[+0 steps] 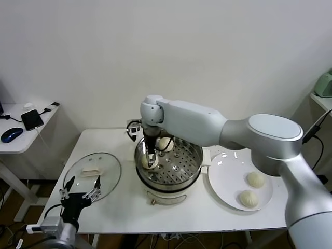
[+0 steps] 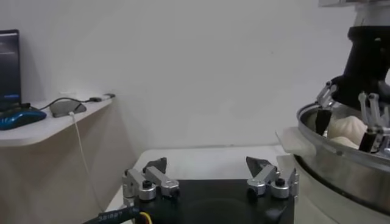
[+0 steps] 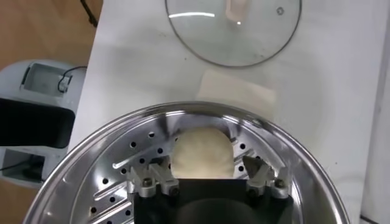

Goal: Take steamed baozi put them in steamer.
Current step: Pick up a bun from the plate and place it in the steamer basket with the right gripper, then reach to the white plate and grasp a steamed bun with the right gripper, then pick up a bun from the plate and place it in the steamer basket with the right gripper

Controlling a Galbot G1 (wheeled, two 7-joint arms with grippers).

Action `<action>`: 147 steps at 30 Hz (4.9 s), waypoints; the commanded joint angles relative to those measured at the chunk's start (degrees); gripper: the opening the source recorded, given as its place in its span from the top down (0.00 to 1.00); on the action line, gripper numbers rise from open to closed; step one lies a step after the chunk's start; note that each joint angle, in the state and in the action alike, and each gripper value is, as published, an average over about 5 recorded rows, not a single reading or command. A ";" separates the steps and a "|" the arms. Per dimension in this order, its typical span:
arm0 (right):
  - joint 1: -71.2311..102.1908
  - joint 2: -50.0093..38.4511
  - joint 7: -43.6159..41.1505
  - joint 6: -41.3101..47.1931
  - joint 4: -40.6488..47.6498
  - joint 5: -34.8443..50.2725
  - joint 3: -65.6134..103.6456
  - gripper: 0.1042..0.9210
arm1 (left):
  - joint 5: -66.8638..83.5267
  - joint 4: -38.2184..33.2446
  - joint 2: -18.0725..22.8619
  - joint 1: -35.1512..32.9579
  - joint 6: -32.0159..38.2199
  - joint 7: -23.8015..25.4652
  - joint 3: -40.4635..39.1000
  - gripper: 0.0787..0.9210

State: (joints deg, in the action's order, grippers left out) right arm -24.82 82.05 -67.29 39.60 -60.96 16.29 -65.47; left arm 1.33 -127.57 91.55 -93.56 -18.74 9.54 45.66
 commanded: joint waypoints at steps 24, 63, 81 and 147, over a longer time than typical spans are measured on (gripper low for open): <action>23.40 -56.31 -13.21 -21.47 -31.14 -22.56 26.42 0.12 | 0.50 0.41 0.90 -1.69 -1.22 1.08 -1.46 0.12; 42.15 -45.24 -13.40 -26.23 -17.73 -36.48 38.13 0.12 | 0.17 1.09 1.83 -2.77 -1.72 1.17 -0.84 0.12; 42.50 -45.20 -14.26 -26.00 -17.12 -36.79 38.33 0.14 | 0.20 1.60 1.65 -2.50 -1.77 1.17 -0.78 0.12; -0.20 -13.09 -9.86 -76.51 -19.27 -26.19 -1.16 0.57 | -2.91 1.62 3.39 0.14 -0.28 -0.38 -1.12 0.12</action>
State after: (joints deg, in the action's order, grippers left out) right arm -27.92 66.72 -80.63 -30.75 -78.49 -3.05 -65.55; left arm -1.54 -126.15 92.20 -93.43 -19.04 9.20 44.54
